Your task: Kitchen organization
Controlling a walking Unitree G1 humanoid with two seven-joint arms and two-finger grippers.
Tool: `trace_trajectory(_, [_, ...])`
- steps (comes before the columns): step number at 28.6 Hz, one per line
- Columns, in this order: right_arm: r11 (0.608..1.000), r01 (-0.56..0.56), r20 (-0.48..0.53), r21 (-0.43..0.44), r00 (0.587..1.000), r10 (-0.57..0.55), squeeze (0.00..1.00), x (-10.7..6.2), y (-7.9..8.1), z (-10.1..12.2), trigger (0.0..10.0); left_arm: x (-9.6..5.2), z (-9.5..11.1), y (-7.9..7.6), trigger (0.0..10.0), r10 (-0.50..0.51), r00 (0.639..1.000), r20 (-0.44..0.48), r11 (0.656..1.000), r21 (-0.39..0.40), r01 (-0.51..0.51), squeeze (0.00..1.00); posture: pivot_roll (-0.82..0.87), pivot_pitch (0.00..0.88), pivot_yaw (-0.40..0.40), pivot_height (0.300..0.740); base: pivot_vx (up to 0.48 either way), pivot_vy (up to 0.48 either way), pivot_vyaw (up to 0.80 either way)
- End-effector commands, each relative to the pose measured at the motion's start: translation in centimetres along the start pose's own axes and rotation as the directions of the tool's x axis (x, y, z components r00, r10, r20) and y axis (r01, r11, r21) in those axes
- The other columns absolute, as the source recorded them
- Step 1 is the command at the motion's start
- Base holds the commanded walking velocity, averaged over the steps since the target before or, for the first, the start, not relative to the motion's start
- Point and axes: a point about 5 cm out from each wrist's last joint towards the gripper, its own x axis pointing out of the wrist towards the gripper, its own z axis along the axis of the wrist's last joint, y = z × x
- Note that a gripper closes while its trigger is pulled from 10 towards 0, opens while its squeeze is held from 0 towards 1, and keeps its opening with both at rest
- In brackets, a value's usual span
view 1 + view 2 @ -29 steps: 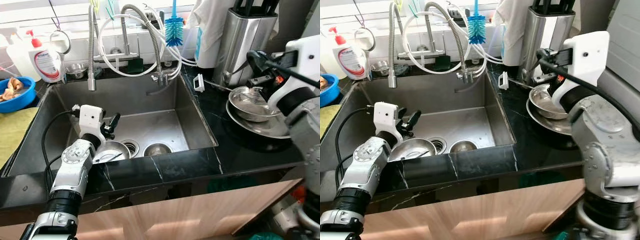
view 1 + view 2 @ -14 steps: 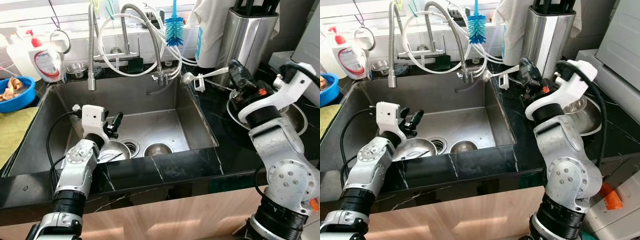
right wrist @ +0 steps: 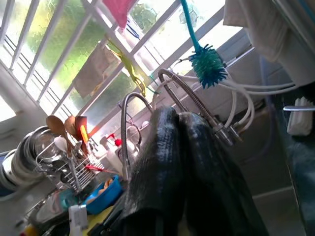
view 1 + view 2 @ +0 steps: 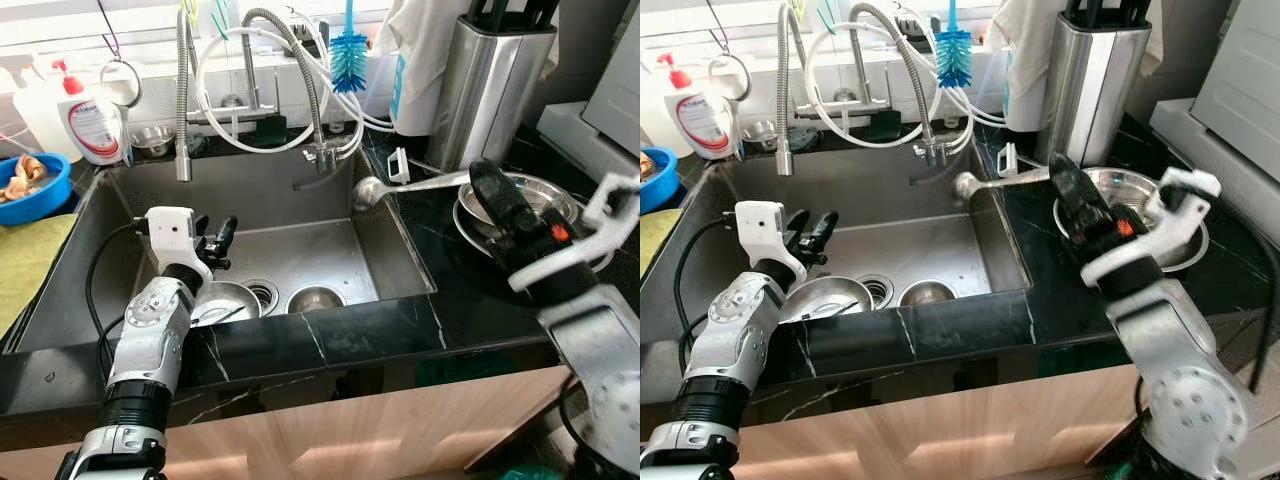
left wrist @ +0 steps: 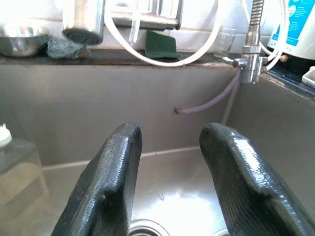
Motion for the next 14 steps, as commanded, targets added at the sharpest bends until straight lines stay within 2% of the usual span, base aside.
trace_trajectory(1, [0.999, -0.044, 0.028, 0.029, 0.999, 0.043, 0.0, -0.3, 0.2, 0.1, 10.0, 0.2, 0.9, 0.1, 10.0, 0.003, 1.0, 0.027, 1.0, -0.03, -0.002, 0.0, -0.11, 0.0, 0.038, 0.74, 0.0, 0.0, 0.0])
trace_trajectory(3, [0.996, -0.05, 0.048, 0.077, 0.998, 0.046, 0.0, -1.0, -0.2, -0.4, 10.0, 0.3, 1.3, 0.2, 10.0, 0.007, 0.999, 0.04, 0.997, -0.073, -0.004, 0.0, -0.1, 0.0, 0.037, 0.74, 0.0, 0.0, 0.0])
trace_trajectory(8, [0.982, -0.11, 0.064, 0.157, 0.993, 0.101, 0.0, -2.3, -0.1, -1.5, 10.0, 0.4, 2.1, 0.1, 10.0, -0.02, 0.998, 0.065, 0.981, -0.19, 0.032, 0.0, -0.1, 0.0, 0.034, 0.74, 0.0, 0.0, 0.0])
trace_trajectory(11, [0.972, -0.13, 0.095, 0.195, 0.989, 0.113, 0.0, -2.7, -0.1, -1.6, 10.0, 0.4, 2.3, -0.3, 10.0, -0.047, 0.996, 0.078, 0.973, -0.223, 0.063, 0.0, -0.09, 0.0, 0.033, 0.74, 0.0, 0.0, 0.0])
trace_trajectory(13, [0.964, -0.139, 0.12, 0.228, 0.986, 0.114, 0.0, -3.0, 0.0, -2.0, 10.0, 0.3, 3.1, -1.0, 10.0, -0.116, 0.987, 0.112, 0.935, -0.323, 0.146, 0.0, -0.09, 0.0, 0.033, 0.74, 0.0, 0.0, 0.0])
trace_trajectory(14, [0.964, -0.139, 0.12, 0.228, 0.986, 0.114, 0.0, -3.0, 0.0, -2.0, 10.0, 0.3, 3.1, -1.0, 10.0, -0.116, 0.987, 0.112, 0.935, -0.323, 0.146, 0.0, -0.09, 0.0, 0.033, 0.74, 0.0, 0.0, 0.0])
